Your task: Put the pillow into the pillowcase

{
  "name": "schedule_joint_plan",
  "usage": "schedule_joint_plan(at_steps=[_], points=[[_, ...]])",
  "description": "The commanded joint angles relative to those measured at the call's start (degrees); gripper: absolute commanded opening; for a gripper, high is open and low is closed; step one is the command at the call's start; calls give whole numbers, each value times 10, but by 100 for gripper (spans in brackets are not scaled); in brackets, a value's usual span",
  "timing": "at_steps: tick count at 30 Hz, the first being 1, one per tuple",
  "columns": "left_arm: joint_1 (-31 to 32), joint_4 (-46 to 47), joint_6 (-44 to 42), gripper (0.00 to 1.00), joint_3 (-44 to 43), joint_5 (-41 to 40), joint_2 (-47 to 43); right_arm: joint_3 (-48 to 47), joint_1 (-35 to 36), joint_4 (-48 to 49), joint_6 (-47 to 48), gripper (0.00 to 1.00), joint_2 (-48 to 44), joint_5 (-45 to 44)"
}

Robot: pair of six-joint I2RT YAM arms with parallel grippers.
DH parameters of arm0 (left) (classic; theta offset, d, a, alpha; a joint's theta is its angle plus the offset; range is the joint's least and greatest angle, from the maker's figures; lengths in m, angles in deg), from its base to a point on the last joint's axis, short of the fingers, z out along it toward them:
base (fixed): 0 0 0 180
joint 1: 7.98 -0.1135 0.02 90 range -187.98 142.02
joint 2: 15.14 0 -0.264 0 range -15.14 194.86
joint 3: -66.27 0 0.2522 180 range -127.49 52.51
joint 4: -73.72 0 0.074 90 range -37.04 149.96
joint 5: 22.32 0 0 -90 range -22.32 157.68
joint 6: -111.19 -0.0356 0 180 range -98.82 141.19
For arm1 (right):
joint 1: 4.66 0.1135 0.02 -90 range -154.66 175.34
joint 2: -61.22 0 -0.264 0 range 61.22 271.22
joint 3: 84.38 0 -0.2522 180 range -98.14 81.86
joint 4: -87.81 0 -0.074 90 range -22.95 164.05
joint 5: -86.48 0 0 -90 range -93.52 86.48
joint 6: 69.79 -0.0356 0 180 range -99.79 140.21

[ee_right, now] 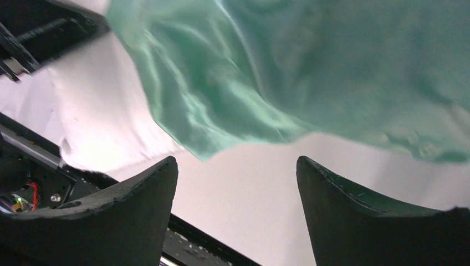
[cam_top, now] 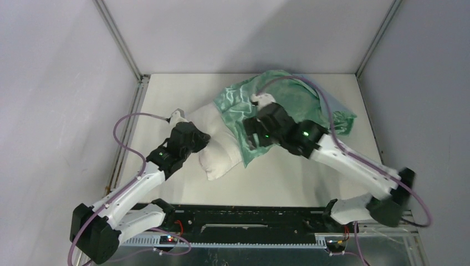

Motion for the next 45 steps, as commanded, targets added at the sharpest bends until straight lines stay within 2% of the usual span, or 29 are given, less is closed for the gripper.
schedule_joint_plan(at_steps=[1,6,10,15,17,19,20,23,25,29,34,40,43,45], points=[[4,23,19,0,-41,5,-2,131,3,65,-51,82,-113,-78],[4,18,17,0,-46,10,-3,234,35,168,-13,89,-148,-72],[3,8,11,0,-51,8,-3,252,65,234,28,95,-110,-77],[3,-2,2,0,-56,7,-7,255,38,276,37,94,-49,-87],[3,-7,-3,0,-61,6,-7,255,24,294,43,86,-28,-85],[3,-8,-7,0,-63,8,-5,253,9,308,49,73,-15,-79],[3,-10,-10,0,-65,6,-5,250,3,306,49,63,-11,-84],[3,-18,-22,0,-69,-2,-4,235,-10,278,41,23,-18,-117],[3,-24,-31,0,-73,-10,-1,223,-23,252,30,1,-29,-119],[4,-33,-54,0,-88,-18,12,174,1,199,35,0,-66,-116],[20,-44,-78,0,-122,2,29,45,60,112,36,0,-85,-107],[103,-86,-76,0,-178,-13,3,-253,78,-1,62,0,-8,-75],[137,-84,-61,1,-194,17,-23,-395,76,-50,73,0,65,-58],[146,-103,-61,12,-211,33,-32,-456,55,-67,70,0,113,-27]])
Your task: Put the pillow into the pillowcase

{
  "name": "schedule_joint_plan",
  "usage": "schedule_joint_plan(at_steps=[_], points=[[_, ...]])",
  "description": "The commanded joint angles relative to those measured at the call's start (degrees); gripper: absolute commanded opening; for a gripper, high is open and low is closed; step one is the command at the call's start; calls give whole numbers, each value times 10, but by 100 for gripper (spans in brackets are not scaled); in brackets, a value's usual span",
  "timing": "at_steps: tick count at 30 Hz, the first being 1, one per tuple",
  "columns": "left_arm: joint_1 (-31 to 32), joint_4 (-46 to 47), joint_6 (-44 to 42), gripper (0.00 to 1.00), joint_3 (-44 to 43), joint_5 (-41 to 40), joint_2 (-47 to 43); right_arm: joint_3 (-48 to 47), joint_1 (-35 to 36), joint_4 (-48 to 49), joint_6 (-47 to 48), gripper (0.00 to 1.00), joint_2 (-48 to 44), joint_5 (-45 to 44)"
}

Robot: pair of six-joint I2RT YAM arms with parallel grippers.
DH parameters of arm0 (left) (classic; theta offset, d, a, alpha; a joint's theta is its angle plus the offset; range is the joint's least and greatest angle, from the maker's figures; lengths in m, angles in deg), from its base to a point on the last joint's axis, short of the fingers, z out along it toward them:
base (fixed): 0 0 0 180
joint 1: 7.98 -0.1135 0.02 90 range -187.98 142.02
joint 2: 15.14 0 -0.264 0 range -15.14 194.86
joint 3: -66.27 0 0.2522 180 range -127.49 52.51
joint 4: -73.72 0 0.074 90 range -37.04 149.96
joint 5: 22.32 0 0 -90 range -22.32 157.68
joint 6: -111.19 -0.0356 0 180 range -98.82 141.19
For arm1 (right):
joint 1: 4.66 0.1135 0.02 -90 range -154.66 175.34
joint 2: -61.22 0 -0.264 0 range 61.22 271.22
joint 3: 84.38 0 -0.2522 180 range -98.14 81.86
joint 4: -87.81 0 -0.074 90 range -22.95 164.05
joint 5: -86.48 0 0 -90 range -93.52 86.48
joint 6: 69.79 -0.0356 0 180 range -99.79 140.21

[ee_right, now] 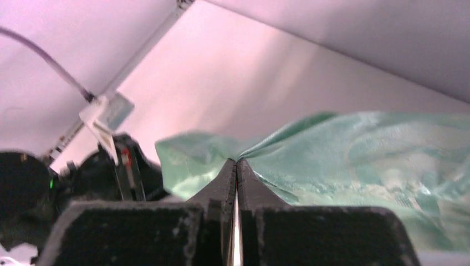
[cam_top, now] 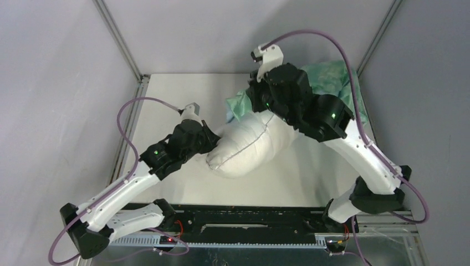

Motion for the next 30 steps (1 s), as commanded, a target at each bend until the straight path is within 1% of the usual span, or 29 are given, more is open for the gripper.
schedule_joint_plan(at_steps=[1,2,5,8,9,10,11,12,16,20,21,22,23,24,25,26,28,30], points=[[30,41,11,22,-69,57,-40,-138,-24,-5,-7,0,96,107],[30,41,11,33,-69,69,-53,-145,-43,-4,-14,0,124,130],[30,14,-1,58,-85,77,-71,-137,-96,5,-25,0,185,171],[29,-37,-25,81,-106,39,-91,-101,-138,31,-35,0,232,195],[26,-52,-31,88,-108,23,-100,-82,-155,45,-39,0,242,206],[20,-62,-37,92,-108,13,-111,-70,-167,56,-42,0,250,214],[13,-70,-45,97,-106,10,-118,-67,-176,59,-46,0,260,221],[3,-81,-52,99,-106,6,-123,-69,-185,60,-47,0,267,224],[-6,-107,-79,100,-95,2,-115,-88,-194,59,-42,0,272,220],[-9,-90,-93,100,-47,-5,-75,-145,-184,26,-27,1,271,212],[-17,-77,-93,100,-32,-3,-62,-153,-179,20,-20,13,267,203],[-28,-63,-93,100,-19,2,-49,-155,-172,16,-12,32,255,190],[-40,-53,-91,99,-10,3,-35,-150,-165,10,-4,49,243,170],[-54,-37,-89,97,-2,3,-25,-140,-160,9,3,64,227,149],[-65,-26,-87,95,4,4,-18,-122,-158,9,10,71,212,130],[-79,-15,-85,95,8,10,-18,-99,-161,12,14,74,196,112],[-98,-3,-79,93,14,21,-28,-51,-174,18,25,73,170,87],[-108,-7,-75,93,15,13,-44,4,-186,39,49,72,148,70]])
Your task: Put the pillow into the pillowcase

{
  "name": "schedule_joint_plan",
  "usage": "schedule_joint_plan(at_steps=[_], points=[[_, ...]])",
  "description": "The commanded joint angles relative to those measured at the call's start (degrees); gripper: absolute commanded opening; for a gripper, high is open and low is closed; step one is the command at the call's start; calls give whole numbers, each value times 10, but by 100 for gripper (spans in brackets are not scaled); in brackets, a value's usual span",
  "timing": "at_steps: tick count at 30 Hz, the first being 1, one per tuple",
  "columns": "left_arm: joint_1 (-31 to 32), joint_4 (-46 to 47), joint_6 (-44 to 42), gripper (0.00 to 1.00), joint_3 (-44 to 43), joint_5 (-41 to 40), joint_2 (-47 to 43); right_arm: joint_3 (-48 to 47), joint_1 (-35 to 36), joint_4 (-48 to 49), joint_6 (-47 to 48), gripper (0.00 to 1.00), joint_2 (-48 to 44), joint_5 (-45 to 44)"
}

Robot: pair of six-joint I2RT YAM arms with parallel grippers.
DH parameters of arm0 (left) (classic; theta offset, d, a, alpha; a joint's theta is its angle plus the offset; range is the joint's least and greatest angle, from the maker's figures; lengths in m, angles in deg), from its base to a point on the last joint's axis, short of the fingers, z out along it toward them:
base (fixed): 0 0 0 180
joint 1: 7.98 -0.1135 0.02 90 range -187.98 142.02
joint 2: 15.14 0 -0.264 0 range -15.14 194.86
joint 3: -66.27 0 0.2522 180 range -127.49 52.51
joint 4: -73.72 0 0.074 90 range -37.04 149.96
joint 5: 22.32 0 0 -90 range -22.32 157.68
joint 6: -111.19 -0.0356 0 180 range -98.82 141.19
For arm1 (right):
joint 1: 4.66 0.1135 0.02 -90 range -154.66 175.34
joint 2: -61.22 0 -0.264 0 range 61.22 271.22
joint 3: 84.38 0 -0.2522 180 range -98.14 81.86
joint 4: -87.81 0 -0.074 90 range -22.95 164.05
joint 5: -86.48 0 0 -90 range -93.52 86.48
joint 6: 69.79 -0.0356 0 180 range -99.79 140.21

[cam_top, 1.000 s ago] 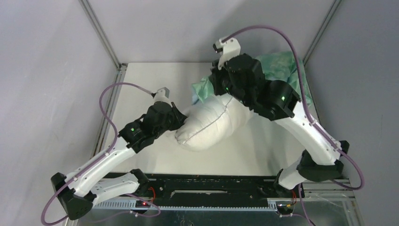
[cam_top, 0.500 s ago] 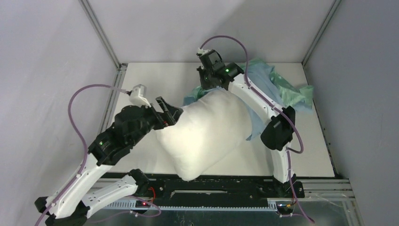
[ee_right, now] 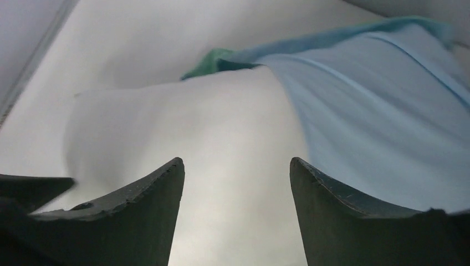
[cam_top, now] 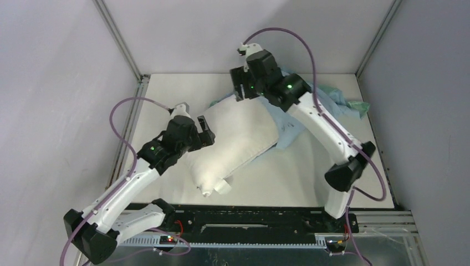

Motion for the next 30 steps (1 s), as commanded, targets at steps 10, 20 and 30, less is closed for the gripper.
schedule_joint_plan(at_steps=[10,20,30], points=[[-93,5,58,100,99,7,-150,139,-43,65,136,68,-7,-121],[-132,173,94,98,195,104,-74,140,-57,95,143,65,71,-237],[-135,210,99,52,200,77,-12,113,-46,112,143,14,100,-335]])
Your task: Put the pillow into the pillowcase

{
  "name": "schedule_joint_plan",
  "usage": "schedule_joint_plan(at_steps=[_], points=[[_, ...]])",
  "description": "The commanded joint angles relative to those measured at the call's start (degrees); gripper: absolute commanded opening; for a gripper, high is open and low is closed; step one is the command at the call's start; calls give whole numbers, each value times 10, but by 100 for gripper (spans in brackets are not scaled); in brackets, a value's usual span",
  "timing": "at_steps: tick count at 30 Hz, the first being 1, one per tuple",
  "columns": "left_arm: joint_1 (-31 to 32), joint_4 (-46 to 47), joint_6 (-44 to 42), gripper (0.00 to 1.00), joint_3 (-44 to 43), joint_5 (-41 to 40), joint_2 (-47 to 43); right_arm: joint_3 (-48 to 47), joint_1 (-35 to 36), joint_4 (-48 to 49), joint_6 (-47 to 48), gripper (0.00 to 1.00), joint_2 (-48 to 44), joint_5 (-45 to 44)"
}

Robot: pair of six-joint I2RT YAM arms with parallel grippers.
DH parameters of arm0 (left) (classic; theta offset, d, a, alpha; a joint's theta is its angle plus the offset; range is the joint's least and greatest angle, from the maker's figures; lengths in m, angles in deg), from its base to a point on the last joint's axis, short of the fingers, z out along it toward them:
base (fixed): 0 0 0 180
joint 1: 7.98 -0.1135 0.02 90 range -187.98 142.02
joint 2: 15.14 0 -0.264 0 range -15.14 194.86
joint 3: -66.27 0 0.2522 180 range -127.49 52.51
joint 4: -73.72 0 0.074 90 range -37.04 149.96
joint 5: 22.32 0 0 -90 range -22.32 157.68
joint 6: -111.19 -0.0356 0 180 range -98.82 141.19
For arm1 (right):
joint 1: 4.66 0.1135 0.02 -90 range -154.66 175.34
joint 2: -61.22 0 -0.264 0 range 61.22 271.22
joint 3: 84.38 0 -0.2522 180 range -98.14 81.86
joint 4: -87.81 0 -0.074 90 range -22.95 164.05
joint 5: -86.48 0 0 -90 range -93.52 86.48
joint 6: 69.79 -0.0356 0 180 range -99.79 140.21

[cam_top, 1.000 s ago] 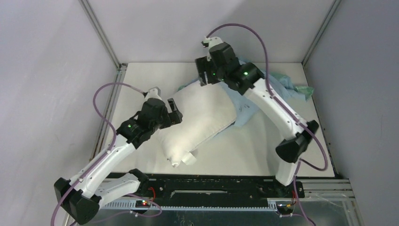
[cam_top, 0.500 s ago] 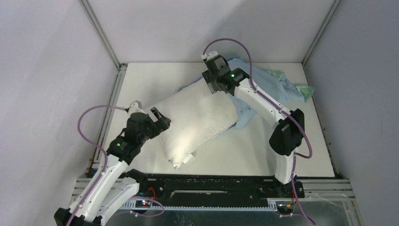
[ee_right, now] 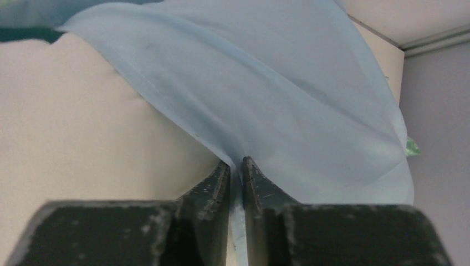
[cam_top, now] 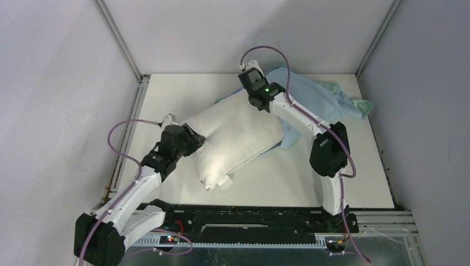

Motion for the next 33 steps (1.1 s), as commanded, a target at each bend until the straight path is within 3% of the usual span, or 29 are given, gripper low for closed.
schedule_joint_plan(at_steps=[1,4,6,9,11,13,18,19,22,24,28,33], points=[[-3,28,-1,46,15,0,26,-57,14,-11,-1,3,12,-71],[7,59,7,23,4,22,54,-140,60,-83,-46,0,7,-9],[31,87,19,13,-16,25,74,-179,108,-120,-84,0,-6,59],[63,124,44,3,-66,23,97,-114,187,-72,-92,0,-64,99],[72,107,50,0,-112,3,108,-72,196,-63,-111,0,-86,112],[76,87,63,0,-136,-31,103,-18,161,-53,-138,0,-111,156],[77,90,97,0,-116,-108,65,114,103,-19,-158,0,-175,202],[77,93,99,0,-109,-113,64,124,99,-25,-163,8,-186,192],[79,91,104,0,-98,-112,72,169,97,-26,-169,51,-233,153],[81,88,101,0,-93,-119,73,213,95,-22,-188,66,-275,128],[81,79,97,0,-85,-130,62,330,81,-7,-240,70,-374,66],[81,70,84,0,-88,-136,55,501,73,44,-305,69,-472,57]])
